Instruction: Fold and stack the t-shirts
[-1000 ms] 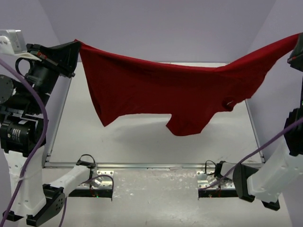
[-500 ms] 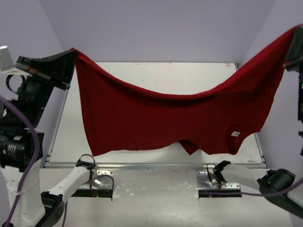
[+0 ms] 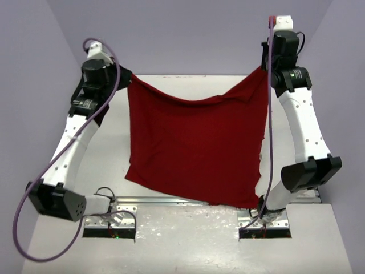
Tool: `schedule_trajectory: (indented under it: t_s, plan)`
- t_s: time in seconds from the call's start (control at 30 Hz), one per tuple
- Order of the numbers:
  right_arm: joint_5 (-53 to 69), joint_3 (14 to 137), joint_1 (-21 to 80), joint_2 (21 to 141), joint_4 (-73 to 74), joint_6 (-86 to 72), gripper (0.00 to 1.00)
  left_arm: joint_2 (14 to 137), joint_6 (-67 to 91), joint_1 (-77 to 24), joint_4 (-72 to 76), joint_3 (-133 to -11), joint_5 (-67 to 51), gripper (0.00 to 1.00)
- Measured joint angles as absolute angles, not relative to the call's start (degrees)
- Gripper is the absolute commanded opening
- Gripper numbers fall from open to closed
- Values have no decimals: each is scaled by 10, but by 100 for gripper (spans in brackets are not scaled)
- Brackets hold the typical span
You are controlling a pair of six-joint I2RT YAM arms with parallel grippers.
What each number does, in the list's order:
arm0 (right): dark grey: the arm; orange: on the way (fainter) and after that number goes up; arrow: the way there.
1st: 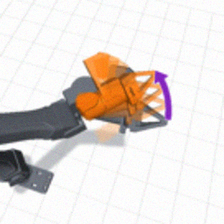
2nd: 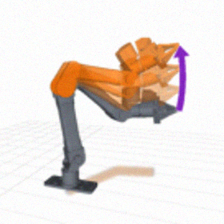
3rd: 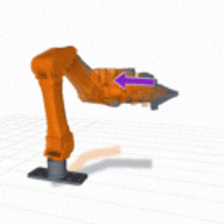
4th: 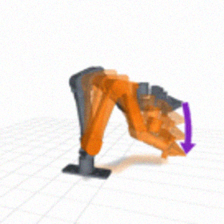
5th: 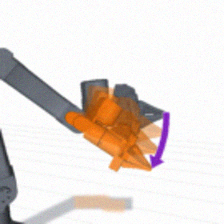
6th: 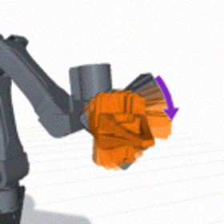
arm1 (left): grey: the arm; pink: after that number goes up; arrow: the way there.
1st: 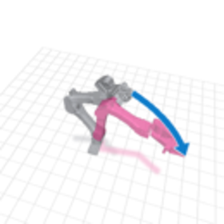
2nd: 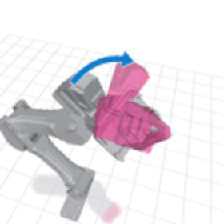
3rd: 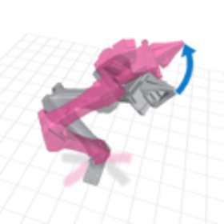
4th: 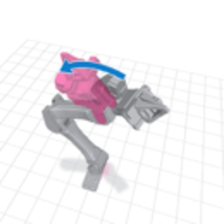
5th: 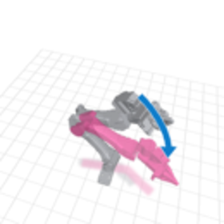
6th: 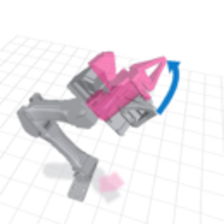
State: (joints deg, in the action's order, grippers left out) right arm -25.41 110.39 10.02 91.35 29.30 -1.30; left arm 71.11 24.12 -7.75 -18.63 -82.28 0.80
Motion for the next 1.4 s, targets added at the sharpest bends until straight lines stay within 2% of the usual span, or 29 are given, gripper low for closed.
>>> schedule_trajectory:
  t_s: [0.1,0.2,0.4,0.47,0.57,0.7,1.03,1.2,1.27,1.4]
  plan:
    - [-189,1060,49,942,335,-67,1,781,259,-76,-184,-801,45,0]
    - [-131,1056,18,975,319,-91,1,827,280,-75,-165,-782,84,0]
    - [-66,1055,10,1045,246,-107,1,909,305,-74,-100,-776,151,0]
    - [-51,1092,9,1094,244,-109,1,946,305,-74,-82,-788,164,0]
    - [-36,1175,6,1189,239,-108,1,1027,302,-73,-65,-840,175,0]
    - [-22,1190,3,1253,223,-111,1,1103,297,-72,-45,-879,178,0]
    - [16,1201,-43,1308,197,-179,1,1261,269,-55,-75,-1079,191,0]
    - [28,1214,-67,1332,198,-215,1,1352,267,-38,-127,-1223,180,0]
    - [42,1195,-70,1325,188,-236,1,1366,267,-33,-138,-1239,175,0]
    - [64,965,-64,1202,137,-288,1,1358,275,-29,-139,-1198,157,0]
